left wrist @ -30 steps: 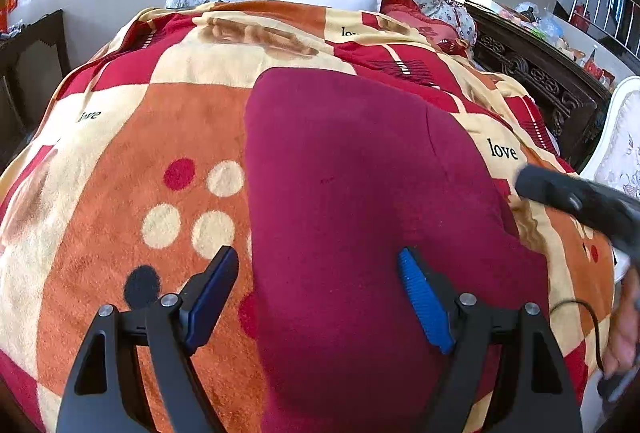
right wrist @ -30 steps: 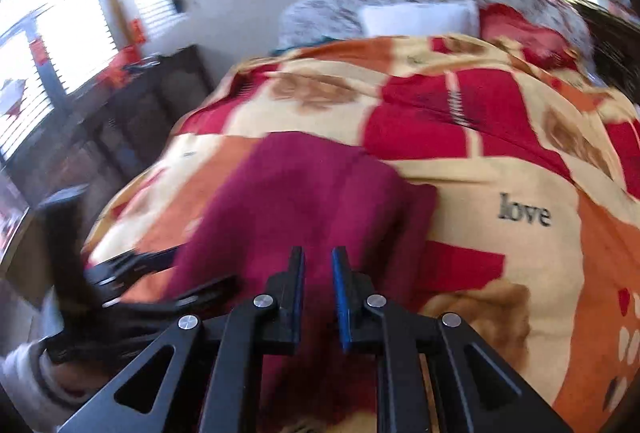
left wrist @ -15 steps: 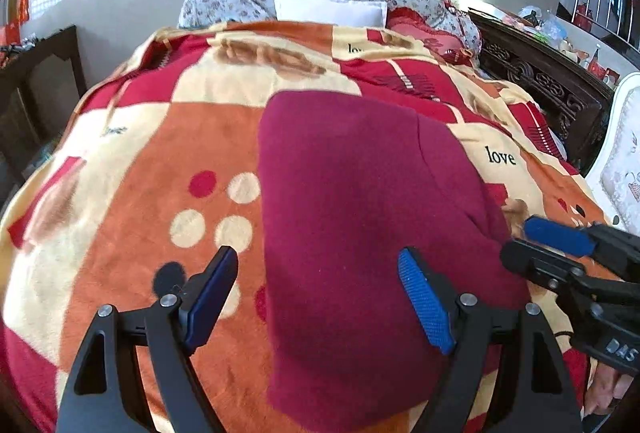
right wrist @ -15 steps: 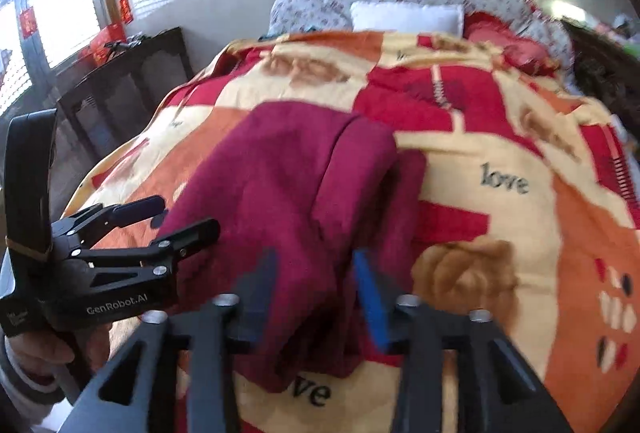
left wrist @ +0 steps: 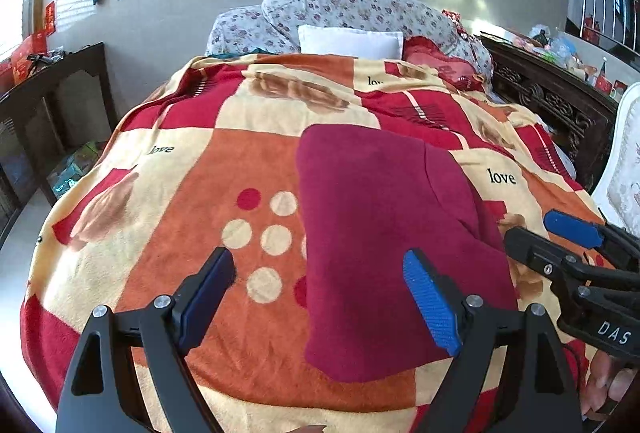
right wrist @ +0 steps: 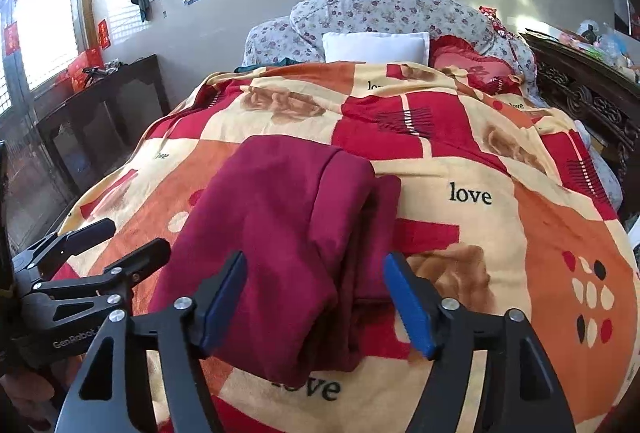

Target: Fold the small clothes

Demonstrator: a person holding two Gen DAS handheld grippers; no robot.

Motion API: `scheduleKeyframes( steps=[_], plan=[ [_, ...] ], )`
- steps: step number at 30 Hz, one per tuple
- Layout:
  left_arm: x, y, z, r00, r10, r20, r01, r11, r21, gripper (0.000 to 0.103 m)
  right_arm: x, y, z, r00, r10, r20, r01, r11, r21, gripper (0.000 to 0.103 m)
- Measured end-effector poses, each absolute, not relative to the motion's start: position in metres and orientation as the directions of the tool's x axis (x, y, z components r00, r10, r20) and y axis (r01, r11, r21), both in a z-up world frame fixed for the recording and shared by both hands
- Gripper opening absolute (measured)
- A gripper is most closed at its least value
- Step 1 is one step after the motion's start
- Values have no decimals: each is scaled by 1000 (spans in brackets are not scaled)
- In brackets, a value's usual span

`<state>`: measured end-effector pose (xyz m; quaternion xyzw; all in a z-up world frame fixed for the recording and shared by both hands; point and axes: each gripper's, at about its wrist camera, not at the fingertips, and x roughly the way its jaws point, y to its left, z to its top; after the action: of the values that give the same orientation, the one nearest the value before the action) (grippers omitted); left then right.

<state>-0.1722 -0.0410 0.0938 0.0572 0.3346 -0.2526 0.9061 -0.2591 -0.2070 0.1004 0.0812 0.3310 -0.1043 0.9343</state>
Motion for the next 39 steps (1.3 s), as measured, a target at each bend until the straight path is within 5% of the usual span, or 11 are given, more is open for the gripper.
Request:
scheduleKeyframes(
  steps=[39],
  plan=[
    [-172,-38,90,661,-398,-636,463,883,-71,86,-255,-205,91,743,-116,-659,253,960,116,86]
  ],
)
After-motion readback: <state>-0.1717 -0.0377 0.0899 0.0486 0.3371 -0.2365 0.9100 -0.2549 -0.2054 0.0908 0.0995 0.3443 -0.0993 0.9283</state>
